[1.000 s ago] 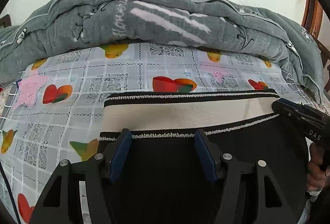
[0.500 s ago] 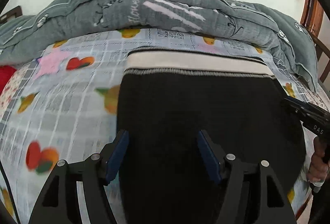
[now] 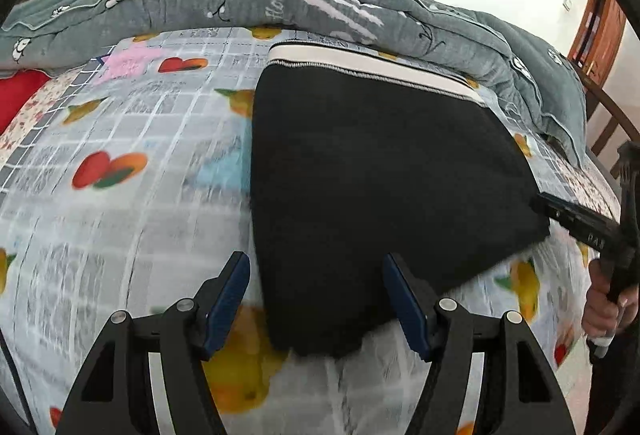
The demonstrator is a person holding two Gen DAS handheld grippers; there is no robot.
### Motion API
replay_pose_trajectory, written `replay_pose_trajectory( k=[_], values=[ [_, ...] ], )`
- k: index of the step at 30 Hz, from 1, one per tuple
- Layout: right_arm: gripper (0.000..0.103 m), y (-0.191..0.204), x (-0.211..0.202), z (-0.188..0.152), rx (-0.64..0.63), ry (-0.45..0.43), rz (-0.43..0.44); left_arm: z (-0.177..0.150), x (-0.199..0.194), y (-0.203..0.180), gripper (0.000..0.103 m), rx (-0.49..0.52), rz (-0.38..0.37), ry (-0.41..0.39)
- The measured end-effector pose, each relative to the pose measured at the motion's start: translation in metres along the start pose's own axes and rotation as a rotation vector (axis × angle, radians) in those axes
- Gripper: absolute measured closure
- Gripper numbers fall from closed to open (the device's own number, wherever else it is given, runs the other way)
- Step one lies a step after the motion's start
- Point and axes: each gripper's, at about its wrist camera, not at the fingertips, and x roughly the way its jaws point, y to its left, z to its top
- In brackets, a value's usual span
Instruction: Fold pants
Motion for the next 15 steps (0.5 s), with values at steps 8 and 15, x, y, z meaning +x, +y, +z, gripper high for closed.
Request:
replay_pose_trajectory(
  k=[8,15],
  values=[
    [0.069,0.004,-0.008,-0.013,0.002,0.015,0.013,-0.029,-0.01,0.003,0.035,0.042,0.054,0.026],
    [0.069,0.003,-0.009,-0.017,0.011,0.02,0.011,-0.04,-0.013,-0.006,0.035,0.126,0.151,0.023]
  ],
)
